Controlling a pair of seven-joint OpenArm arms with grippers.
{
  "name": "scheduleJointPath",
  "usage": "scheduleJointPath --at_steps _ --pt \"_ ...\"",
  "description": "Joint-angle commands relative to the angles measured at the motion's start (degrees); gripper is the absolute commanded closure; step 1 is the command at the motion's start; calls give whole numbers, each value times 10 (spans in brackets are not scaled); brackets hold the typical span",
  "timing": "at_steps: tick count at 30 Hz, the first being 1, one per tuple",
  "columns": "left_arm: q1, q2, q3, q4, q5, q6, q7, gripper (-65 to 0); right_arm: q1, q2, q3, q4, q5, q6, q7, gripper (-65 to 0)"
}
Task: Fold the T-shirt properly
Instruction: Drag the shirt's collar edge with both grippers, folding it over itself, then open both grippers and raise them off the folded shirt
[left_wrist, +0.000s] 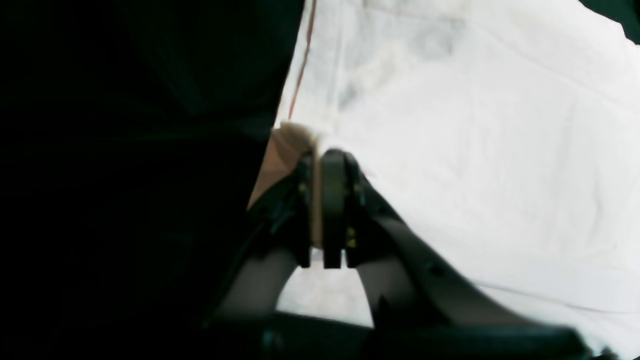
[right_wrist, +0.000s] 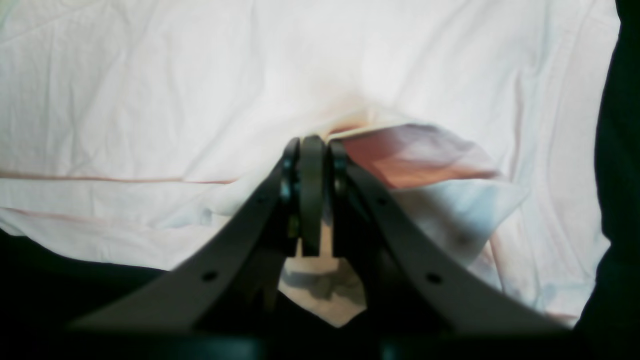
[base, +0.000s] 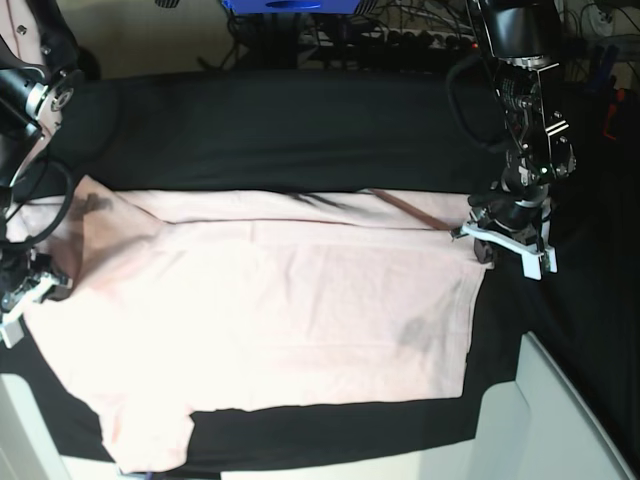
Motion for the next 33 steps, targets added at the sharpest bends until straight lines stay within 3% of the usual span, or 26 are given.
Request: scheduleJointPath --at_steps 1,12,17,21,24,26,31,33 --pt "-12 -6 -2 10 -3 1 -18 0 15 15 -1 9 9 2 12 0" --pt "-48 -9 -2 -19 -1 1 -18 0 16 18 -1 -13 9 2 13 0" --pt "-49 -4 -2 -25 55 1 -18 0 16 18 -1 -14 9 2 30 0" --pt "-49 -4 -2 -25 58 1 -18 0 16 18 -1 -14 9 2 32 0" --pt "-50 -4 -2 -24 58 1 -18 0 17 17 0 -14 9 2 33 -58" --pt "-51 -4 -2 -24 58 1 -18 -62 20 16 3 -14 9 2 33 -128" --pt "-66 -4 -20 -24 58 1 -18 -351 24 15 5 -12 11 2 34 -361" --pt "-73 -4 -49 -21 58 1 -18 -433 24 17 6 -10 14 2 38 -416"
